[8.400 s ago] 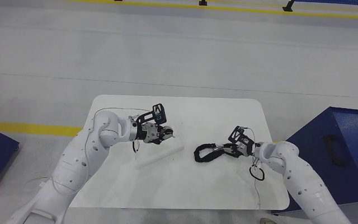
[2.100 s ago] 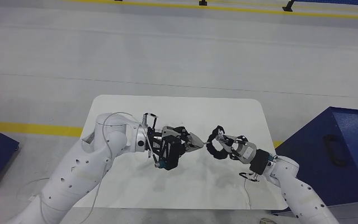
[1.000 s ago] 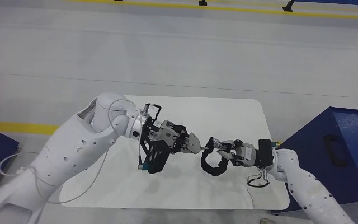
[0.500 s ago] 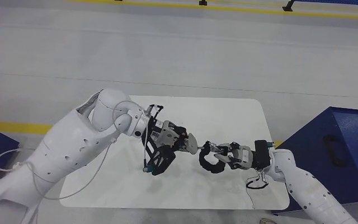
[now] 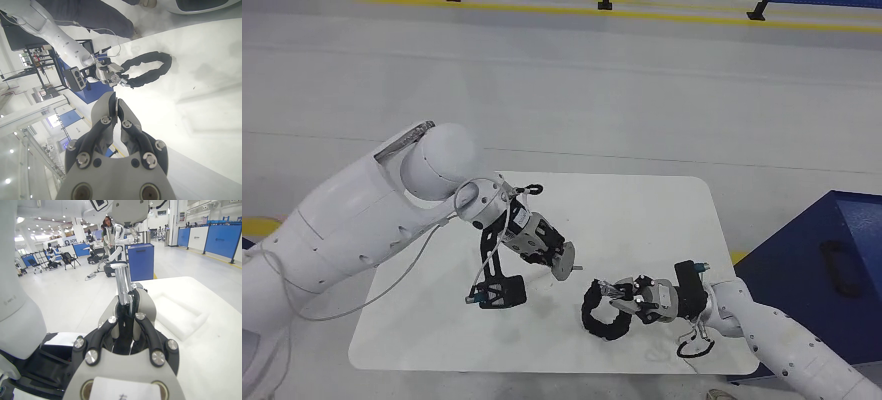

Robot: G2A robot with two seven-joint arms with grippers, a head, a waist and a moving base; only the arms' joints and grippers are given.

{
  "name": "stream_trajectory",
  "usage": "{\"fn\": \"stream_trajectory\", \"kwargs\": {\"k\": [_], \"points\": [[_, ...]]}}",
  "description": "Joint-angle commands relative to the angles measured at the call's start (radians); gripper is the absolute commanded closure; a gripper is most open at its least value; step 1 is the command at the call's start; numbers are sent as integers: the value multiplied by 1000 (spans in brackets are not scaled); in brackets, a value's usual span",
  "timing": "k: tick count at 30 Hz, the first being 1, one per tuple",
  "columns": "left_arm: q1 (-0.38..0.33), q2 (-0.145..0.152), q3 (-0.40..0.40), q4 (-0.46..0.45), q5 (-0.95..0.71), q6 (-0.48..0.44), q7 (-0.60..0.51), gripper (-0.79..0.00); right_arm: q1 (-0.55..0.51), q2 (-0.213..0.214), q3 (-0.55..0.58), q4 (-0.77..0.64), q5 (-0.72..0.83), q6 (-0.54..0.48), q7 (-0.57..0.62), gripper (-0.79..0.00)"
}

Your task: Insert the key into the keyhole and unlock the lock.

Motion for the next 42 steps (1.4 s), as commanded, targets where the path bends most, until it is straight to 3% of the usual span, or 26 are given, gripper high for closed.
{"fn": "stream_trajectory", "kwargs": {"k": [1,6,8,11,16,31,42], "points": [[1,0,-1,0,1,-1,-1,0,-3,0,4,0,-9,0,0,0],[2,0,1,-4,10,1,-12,0,-3,0,4,0,-9,0,0,0],[-8,2,36,-61,123,-22,-34,0,-3,0,4,0,-9,0,0,0],[-14,-2,58,-68,111,28,28,0,-8,-1,3,-5,-5,5,10,0],[-18,-16,45,-54,69,77,34,0,-28,-7,23,-34,15,5,74,0],[-47,-98,98,10,62,98,73,0,-32,-7,12,-50,98,0,144,0],[-53,-137,120,51,63,87,81,0,-27,-3,7,-51,91,0,134,0]]}}
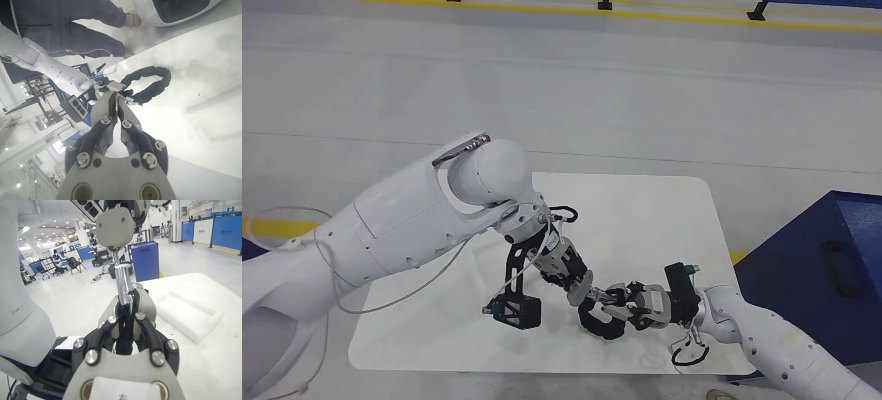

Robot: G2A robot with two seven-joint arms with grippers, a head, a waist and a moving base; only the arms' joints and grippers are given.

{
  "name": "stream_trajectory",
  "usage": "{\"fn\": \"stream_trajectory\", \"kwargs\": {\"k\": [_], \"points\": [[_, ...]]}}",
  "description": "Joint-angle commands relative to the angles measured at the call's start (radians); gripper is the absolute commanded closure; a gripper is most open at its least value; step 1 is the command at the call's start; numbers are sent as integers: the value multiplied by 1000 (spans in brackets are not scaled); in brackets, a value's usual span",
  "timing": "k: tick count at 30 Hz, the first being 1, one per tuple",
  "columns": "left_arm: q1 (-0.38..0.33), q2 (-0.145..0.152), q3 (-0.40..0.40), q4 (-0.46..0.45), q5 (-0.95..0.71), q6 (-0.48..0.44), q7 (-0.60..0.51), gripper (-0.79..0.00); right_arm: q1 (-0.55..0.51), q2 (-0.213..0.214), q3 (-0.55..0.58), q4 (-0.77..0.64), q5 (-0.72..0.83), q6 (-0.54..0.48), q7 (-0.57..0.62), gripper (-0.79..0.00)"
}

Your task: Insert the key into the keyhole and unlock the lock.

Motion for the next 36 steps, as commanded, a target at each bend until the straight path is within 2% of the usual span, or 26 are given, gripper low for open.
{"fn": "stream_trajectory", "kwargs": {"k": [1,19,36], "points": [[1,-5,2,6,-1,-2,-1,0,0,1,0,0,-2,0,-3,0],[6,-23,13,21,10,-21,-14,0,-18,5,16,-4,-36,0,-39,0],[0,-35,28,-8,39,-55,-47,0,-24,4,22,-3,-35,0,-44,0]]}}
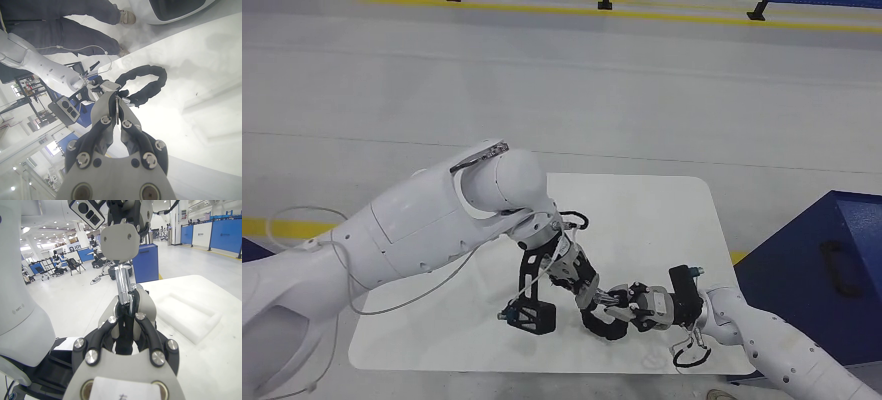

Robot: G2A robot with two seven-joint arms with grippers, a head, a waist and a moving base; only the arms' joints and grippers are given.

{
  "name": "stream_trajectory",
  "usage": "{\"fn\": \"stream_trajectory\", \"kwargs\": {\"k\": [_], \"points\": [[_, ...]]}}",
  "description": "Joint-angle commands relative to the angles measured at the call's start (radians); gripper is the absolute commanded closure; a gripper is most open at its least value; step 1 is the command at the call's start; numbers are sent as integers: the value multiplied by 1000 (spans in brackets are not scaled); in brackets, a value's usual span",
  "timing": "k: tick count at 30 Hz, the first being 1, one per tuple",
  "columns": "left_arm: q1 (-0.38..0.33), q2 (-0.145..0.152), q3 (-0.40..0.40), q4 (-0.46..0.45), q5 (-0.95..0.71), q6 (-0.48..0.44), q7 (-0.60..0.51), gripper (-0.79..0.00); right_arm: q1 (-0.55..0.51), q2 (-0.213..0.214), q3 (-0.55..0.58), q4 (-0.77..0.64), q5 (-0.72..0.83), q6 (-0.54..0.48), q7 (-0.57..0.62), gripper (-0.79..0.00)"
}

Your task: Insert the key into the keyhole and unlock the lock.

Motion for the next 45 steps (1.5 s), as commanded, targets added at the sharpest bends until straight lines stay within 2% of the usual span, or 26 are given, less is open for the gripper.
{"fn": "stream_trajectory", "kwargs": {"k": [1,12,13,14,15,23,28,31,40,43,45], "points": [[0,-1,3,0,1,-2,-2,0,0,0,1,1,3,0,-1,0],[3,-12,3,2,8,6,6,0,4,-1,-2,0,11,0,12,0],[-1,-13,2,2,7,7,7,-157,5,-1,-2,0,12,0,13,0],[-2,-13,1,4,5,5,5,-610,5,-1,-3,0,14,0,15,0],[-3,-13,1,5,3,4,4,-785,6,-1,-3,0,17,0,15,0],[-5,4,-31,0,2,8,-21,-785,11,-2,-14,5,53,0,19,0],[-8,49,-99,-31,16,31,-74,-785,19,-2,-22,38,133,0,27,0],[-8,49,-99,-31,16,31,-74,-785,24,-3,-22,56,194,0,30,0],[-8,49,-99,-31,16,31,-74,-785,24,-3,-22,56,194,0,30,0],[14,60,-141,7,-27,24,-160,-785,5,-7,-13,52,233,33,42,0],[42,78,-192,27,-81,46,-211,-274,-7,-12,-3,58,255,50,50,0]]}}
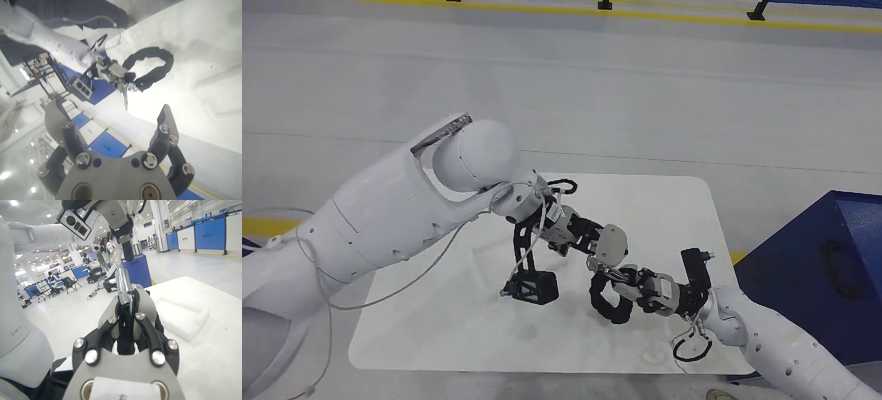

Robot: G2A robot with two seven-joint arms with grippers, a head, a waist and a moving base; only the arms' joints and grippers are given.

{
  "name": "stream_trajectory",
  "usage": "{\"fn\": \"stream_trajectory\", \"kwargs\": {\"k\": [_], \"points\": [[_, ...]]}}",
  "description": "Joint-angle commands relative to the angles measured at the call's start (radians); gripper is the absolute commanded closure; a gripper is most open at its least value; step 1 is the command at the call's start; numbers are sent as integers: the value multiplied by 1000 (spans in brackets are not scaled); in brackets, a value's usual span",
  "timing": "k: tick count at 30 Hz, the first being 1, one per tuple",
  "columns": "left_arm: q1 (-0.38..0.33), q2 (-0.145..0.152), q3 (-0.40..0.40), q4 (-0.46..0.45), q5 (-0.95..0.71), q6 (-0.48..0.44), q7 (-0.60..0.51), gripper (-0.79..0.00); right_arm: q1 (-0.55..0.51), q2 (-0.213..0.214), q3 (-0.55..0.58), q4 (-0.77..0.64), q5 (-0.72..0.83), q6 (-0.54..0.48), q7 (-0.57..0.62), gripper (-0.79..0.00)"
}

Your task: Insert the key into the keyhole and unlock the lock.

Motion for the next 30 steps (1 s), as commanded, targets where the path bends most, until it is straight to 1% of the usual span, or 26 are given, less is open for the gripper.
{"fn": "stream_trajectory", "kwargs": {"k": [1,3,6,7,9,17,18,20,22,24,26,30], "points": [[34,21,-58,19,-61,37,-49,-163,-11,-5,11,14,29,13,-1,0],[80,46,-120,21,-122,108,-73,0,-20,-11,21,27,58,14,-1,0],[177,80,-205,11,-226,204,-109,0,-32,-20,37,36,74,13,-2,0],[207,88,-220,3,-246,218,-117,0,-36,-23,41,36,78,9,-4,0],[268,95,-245,-14,-312,276,-121,0,-46,-29,51,32,82,4,-9,0],[272,95,-247,-15,-320,279,-129,0,-49,-31,55,31,81,7,-12,0],[291,94,-264,-19,-375,294,-158,0,-53,-32,59,21,84,22,-1,0],[329,88,-284,-24,-471,329,-187,0,-68,-36,71,3,117,15,-7,0],[353,80,-275,-13,-473,352,-235,0,-78,-39,84,5,153,-3,-3,0],[384,66,-265,-9,-531,390,-242,0,-84,-42,97,7,175,-8,10,0],[416,49,-256,13,-605,433,-252,0,-90,-46,110,4,184,-9,21,0],[451,12,-224,56,-705,462,-236,0,-104,-54,136,4,187,-15,34,0]]}}
